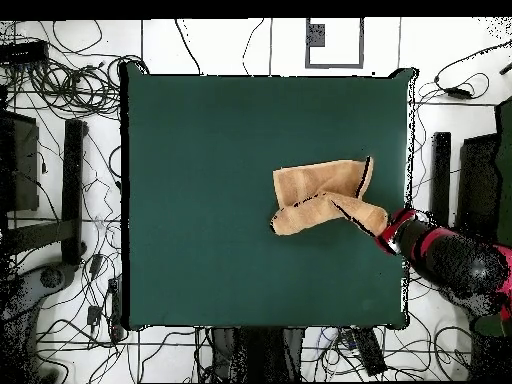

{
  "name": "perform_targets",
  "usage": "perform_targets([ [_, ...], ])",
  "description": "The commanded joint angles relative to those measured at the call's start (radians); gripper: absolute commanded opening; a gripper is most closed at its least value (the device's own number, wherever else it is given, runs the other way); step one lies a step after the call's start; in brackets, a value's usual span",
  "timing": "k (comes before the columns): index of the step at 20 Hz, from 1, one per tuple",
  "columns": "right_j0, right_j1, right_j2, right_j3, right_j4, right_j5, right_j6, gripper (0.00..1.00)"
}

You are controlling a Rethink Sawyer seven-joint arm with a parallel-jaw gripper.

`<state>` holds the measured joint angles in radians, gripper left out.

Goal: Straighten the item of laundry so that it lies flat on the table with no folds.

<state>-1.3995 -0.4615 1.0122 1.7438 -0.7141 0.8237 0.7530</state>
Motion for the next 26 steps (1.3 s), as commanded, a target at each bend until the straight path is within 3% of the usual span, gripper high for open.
perform_targets([
  [1, 0.059, 0.068, 0.025, -0.139, -0.056, 0.126, -0.445, 0.0],
  [9, 0.086, 0.161, 0.027, -0.256, -0.048, 0.151, -0.569, 0.0],
  [26, 0.087, 0.261, -0.007, -0.262, -0.061, 0.05, -0.62, 0.0],
])
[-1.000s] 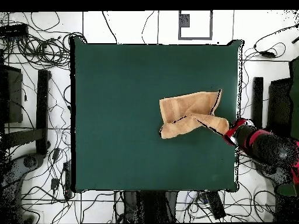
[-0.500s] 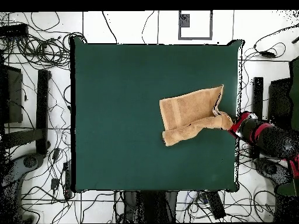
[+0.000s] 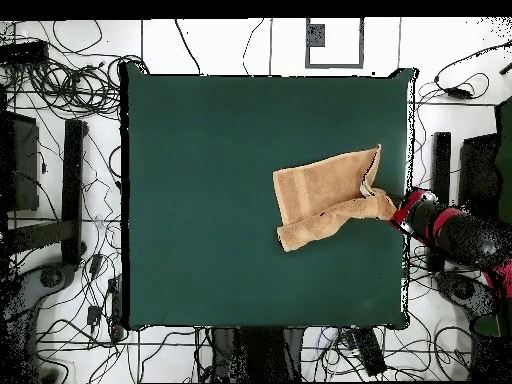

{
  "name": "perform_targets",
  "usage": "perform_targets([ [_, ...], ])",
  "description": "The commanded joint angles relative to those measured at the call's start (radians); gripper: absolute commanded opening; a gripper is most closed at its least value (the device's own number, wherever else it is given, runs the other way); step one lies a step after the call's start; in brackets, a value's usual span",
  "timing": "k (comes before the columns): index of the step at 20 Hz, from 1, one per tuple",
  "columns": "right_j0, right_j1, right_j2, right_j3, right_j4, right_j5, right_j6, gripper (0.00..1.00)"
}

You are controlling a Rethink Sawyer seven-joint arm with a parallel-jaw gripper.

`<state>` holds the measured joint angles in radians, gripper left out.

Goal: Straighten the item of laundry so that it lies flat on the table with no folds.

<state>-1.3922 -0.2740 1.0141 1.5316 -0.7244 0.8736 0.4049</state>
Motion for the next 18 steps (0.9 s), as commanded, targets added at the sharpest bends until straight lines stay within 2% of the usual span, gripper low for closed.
perform_targets([
  [1, 0.077, 0.076, -0.011, -0.041, -0.056, -0.01, -0.264, 0.0],
  [6, 0.094, 0.132, -0.039, -0.08, -0.084, -0.038, -0.247, 0.0],
  [9, 0.079, 0.142, -0.048, -0.058, -0.103, -0.062, -0.235, 0.0],
  [18, 0.0, 0.096, -0.048, 0.045, -0.125, -0.075, -0.216, 0.0],
])
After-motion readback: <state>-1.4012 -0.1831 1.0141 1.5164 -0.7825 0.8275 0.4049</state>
